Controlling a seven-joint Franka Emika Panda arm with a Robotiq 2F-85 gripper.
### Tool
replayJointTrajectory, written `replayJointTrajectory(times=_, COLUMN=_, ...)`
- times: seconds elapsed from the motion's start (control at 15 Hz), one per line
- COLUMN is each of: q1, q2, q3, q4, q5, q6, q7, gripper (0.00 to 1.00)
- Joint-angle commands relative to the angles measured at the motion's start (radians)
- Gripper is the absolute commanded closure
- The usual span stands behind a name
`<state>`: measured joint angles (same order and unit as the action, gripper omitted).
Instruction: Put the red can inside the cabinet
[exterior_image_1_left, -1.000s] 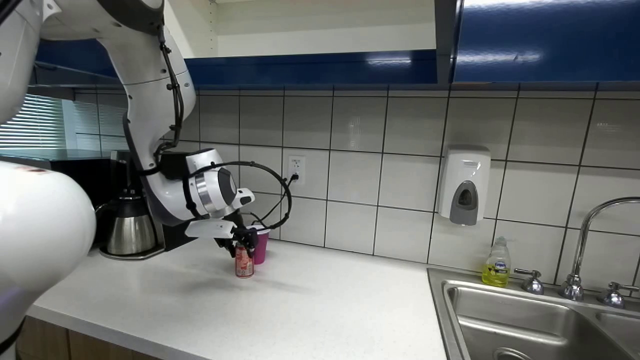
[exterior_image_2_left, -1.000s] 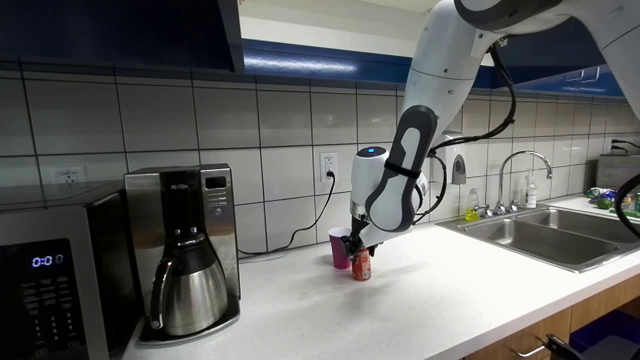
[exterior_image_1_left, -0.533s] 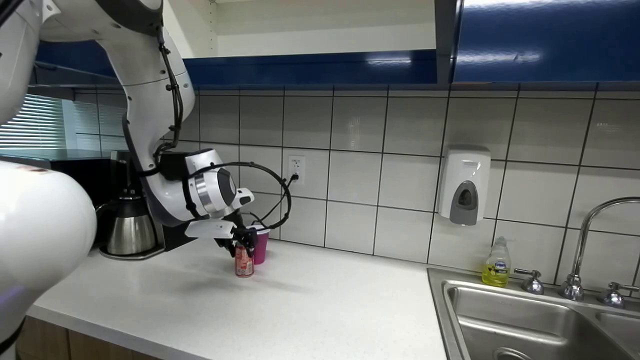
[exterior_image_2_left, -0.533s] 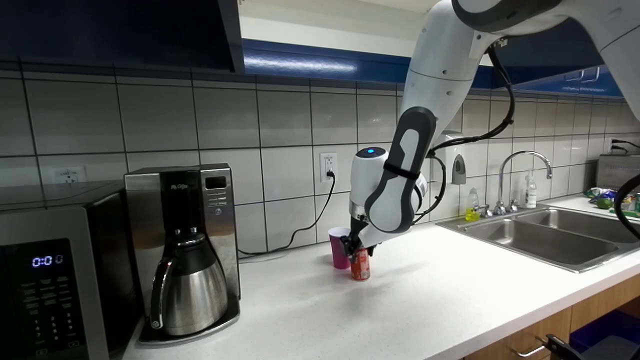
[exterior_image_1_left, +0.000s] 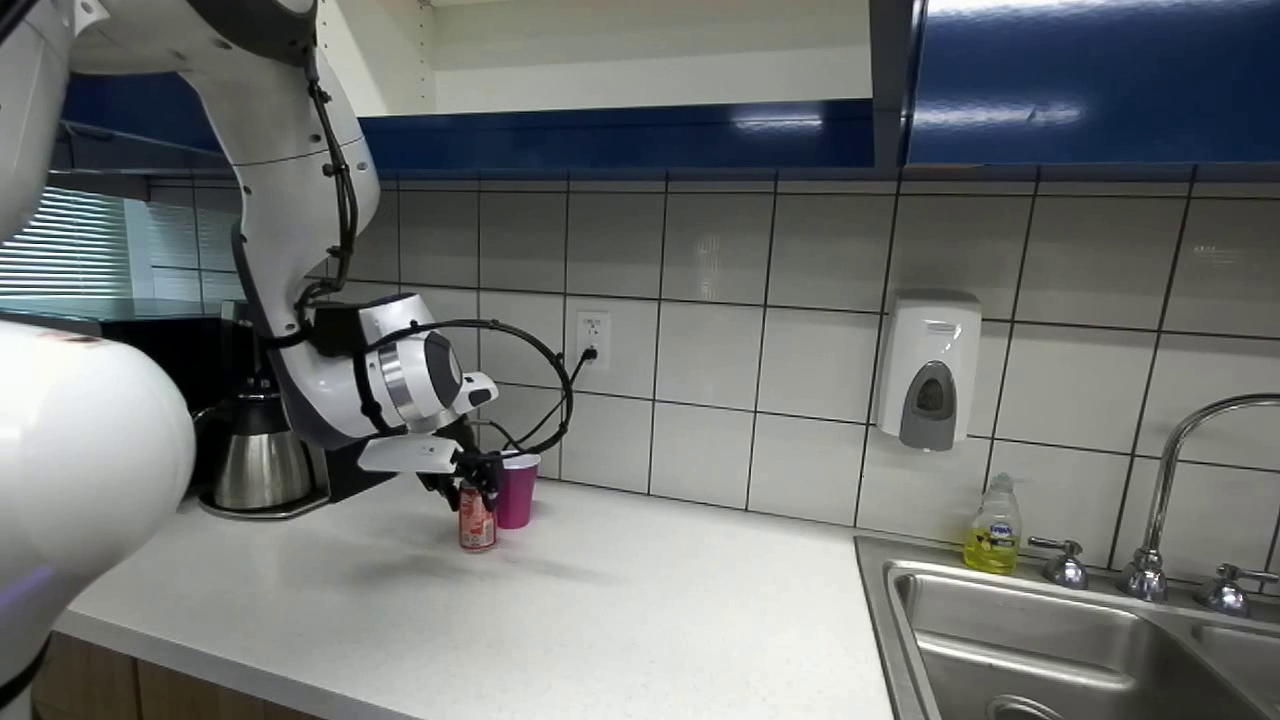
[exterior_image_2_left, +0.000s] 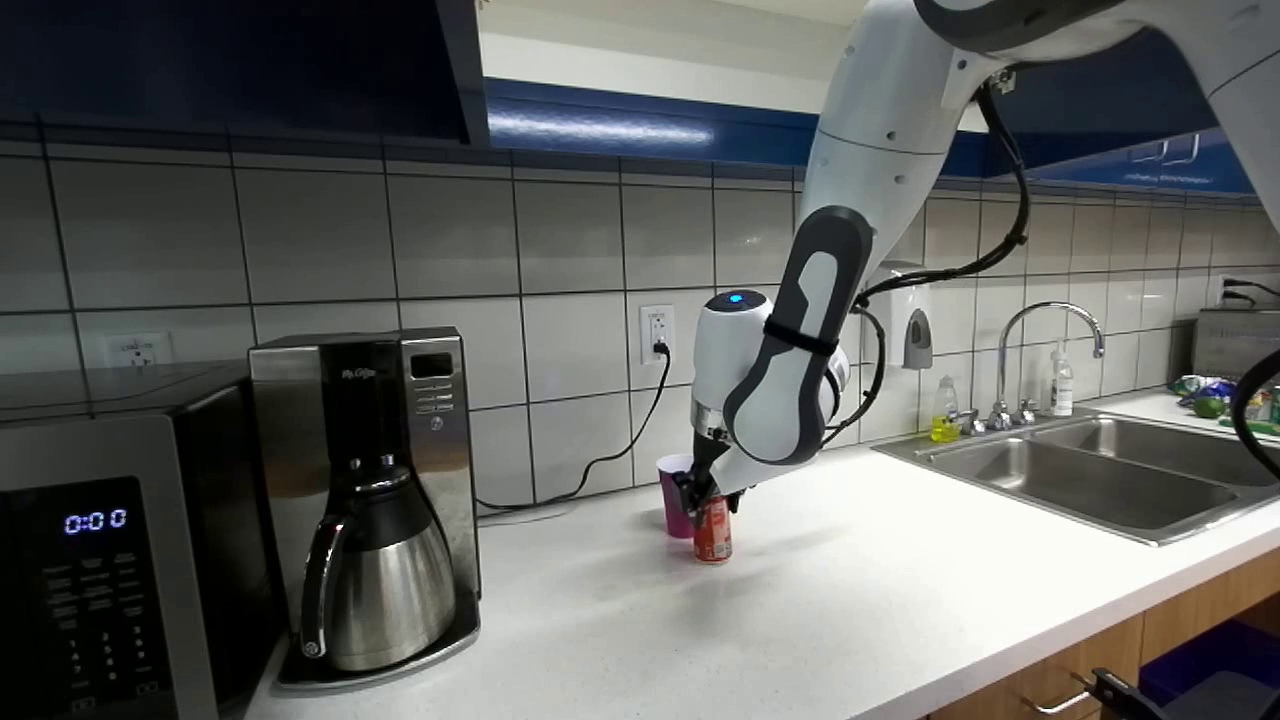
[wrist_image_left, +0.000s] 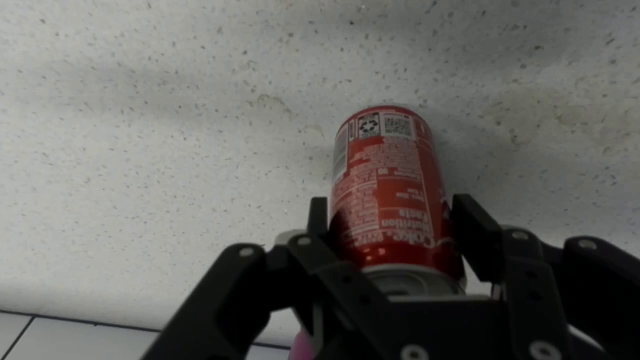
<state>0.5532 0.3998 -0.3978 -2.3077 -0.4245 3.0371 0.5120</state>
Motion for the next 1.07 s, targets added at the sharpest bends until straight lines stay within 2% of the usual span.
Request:
replayJointTrajectory(times=0.0, q1=0.034, q2=-0.113, q3=-0.003, q4=-0.057, q5=-0.007, q6=-0.062, q7=0.003, gripper=0.62)
replayJointTrajectory(times=0.27, q1=0.076, q2=-0.227, q3=-0.003, q4=-0.113, q5=-0.007, q6=-0.141, q7=0.008, gripper=0.62)
replayJointTrajectory(times=0.73, q1=0.147, q2=-0.465, q3=0.005, q4=-0.196, q5=-0.037, q6=-0.344, q7=0.040, gripper=0.62)
replayJointTrajectory(times=0.8, q1=-0.007, q2=-0.504, q3=0.171, q4=-0.202, q5=-0.053, q6=-0.376, q7=0.055, gripper=0.62)
replayJointTrajectory(times=0.87, q1=-0.033, q2=-0.536, q3=0.215, q4=-0.210, q5=-0.037, q6=-0.401, q7=0.050, gripper=0.62)
replayJointTrajectory(times=1.0, q1=-0.124, q2=-0.603, q3=0.348, q4=-0.223, q5=0.012, q6=-0.454, q7=0.032, gripper=0.62)
